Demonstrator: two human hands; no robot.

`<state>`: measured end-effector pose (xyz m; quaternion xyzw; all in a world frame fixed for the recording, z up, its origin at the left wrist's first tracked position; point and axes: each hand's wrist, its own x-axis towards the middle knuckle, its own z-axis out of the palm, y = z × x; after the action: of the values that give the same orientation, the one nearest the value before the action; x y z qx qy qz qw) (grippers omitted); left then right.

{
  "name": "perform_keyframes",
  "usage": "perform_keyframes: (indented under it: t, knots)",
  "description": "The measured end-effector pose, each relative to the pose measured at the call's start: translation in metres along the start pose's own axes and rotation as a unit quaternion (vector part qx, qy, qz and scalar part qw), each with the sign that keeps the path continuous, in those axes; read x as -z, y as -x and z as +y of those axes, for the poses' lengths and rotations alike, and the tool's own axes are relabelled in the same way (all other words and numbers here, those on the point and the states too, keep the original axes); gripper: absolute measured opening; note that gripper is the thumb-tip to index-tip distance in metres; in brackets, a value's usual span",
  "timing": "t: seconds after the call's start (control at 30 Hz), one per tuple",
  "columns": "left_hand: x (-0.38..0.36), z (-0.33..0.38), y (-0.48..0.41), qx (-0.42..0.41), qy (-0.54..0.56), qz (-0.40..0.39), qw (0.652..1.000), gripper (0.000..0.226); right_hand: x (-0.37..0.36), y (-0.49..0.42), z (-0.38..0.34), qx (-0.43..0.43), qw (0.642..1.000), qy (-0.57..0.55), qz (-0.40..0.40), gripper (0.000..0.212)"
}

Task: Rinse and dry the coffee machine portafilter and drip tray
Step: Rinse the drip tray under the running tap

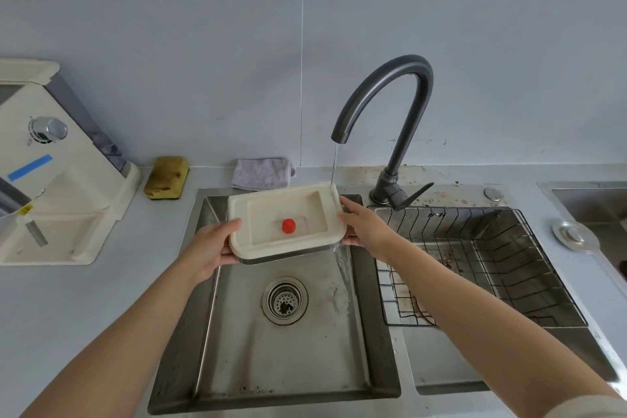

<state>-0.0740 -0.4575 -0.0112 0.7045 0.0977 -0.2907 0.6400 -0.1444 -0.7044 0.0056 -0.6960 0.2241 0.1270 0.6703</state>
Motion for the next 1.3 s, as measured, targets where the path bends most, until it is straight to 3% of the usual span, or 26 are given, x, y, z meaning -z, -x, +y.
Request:
perform_keyframes:
  t: [0.4,0.8,1.3]
  knots:
    - [-0.044,0.002,-0.008,0.004,-0.013,-0.030,0.999,0.012,0.037,0.022,0.016,-0.029,0.997,-0.035,0.055,0.047]
    - [-0.067,0.015,-0.020,0.009,-0.023,-0.043,0.999,0.029,0.097,0.016,0.001,-0.010,0.981,-0.051,0.186,0.070]
    - [-0.077,0.020,-0.029,0.010,-0.032,-0.029,0.999,0.033,0.095,-0.022,-0.012,-0.026,0.974,-0.136,0.180,0.083]
